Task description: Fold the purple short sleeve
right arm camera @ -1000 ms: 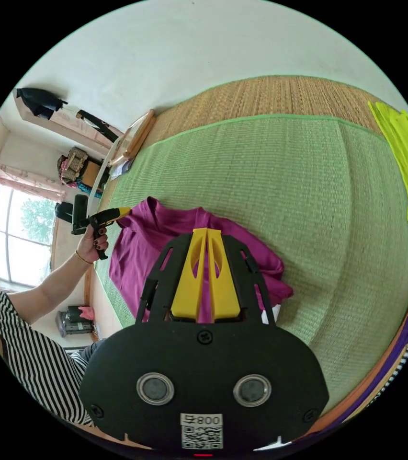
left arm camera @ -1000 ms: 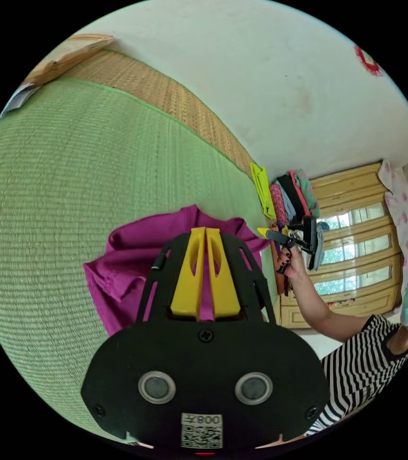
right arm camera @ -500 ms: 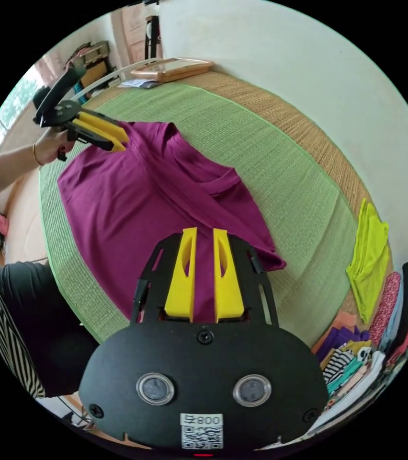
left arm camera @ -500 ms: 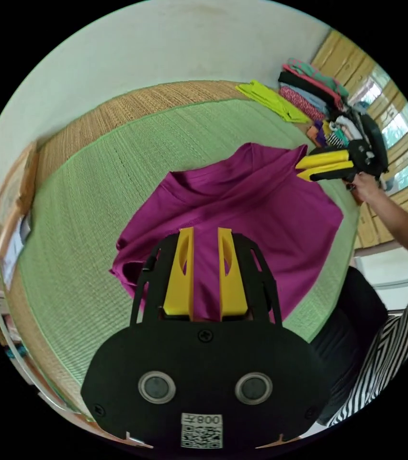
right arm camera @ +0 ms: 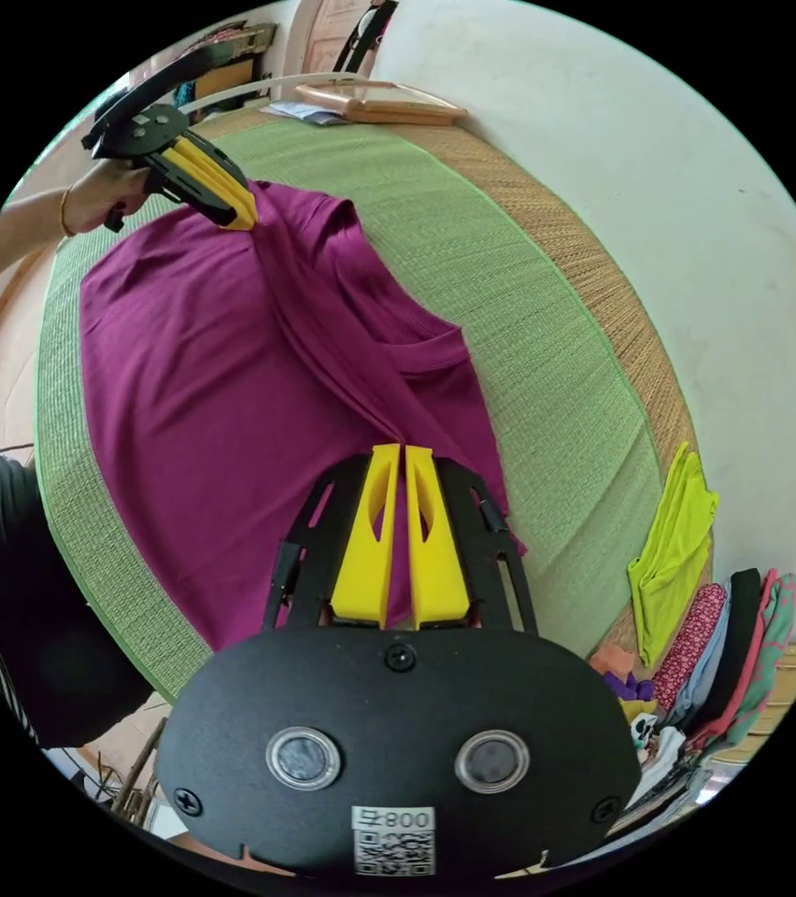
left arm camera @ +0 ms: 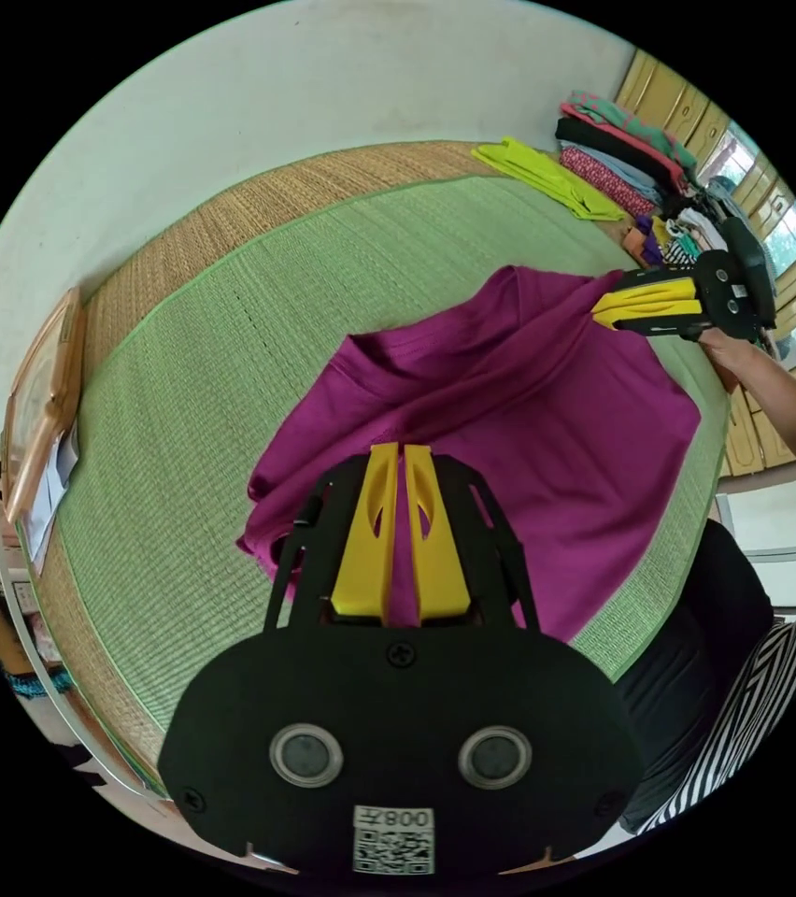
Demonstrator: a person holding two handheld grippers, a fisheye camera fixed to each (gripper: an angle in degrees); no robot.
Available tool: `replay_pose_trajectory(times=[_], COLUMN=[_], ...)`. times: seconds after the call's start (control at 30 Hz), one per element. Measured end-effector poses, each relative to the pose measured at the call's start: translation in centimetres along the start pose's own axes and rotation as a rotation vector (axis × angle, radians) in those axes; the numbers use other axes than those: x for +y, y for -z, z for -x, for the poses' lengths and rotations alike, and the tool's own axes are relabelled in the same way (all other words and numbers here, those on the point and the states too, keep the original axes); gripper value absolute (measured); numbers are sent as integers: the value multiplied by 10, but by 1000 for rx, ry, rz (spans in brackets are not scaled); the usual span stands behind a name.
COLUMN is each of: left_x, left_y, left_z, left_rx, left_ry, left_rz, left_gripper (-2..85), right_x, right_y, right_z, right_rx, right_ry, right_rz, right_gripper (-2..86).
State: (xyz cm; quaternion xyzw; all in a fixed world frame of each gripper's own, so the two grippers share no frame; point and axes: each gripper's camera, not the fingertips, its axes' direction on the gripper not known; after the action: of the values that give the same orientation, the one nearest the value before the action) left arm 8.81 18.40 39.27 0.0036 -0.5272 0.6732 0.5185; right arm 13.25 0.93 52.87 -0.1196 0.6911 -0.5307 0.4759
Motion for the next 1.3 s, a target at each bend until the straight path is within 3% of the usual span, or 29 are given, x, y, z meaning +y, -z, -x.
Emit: replay_pose_trajectory(times=[0.37, 0.57, 0.7, 0.93, 1.1, 1.3], left_x=[-22, 23, 43, 39, 40, 69], left_y=[19, 39, 29, 19, 37, 40], left_z=[36, 15, -2, -10, 20, 5], left_rx=[71, 94, -22, -376, -294, -129], left_ry=[189, 159, 105, 5, 149, 68], left_rz=[-64, -127, -11, 108, 7, -61], left_gripper=[18, 42, 67, 9, 2, 1], right_x=[-18, 30, 56, 75, 89, 108], right_y=[10, 29, 24, 20, 24, 30], right_z=[-118, -116, -102, -113, -124, -136], right_rx=[-219, -213, -279, -345, -372, -393], right_ry=[-242, -316, -327, -359, -366, -384], right_rz=[-25, -103, -93, -89, -88, -104], right_gripper=[3, 2, 2, 1, 2, 2])
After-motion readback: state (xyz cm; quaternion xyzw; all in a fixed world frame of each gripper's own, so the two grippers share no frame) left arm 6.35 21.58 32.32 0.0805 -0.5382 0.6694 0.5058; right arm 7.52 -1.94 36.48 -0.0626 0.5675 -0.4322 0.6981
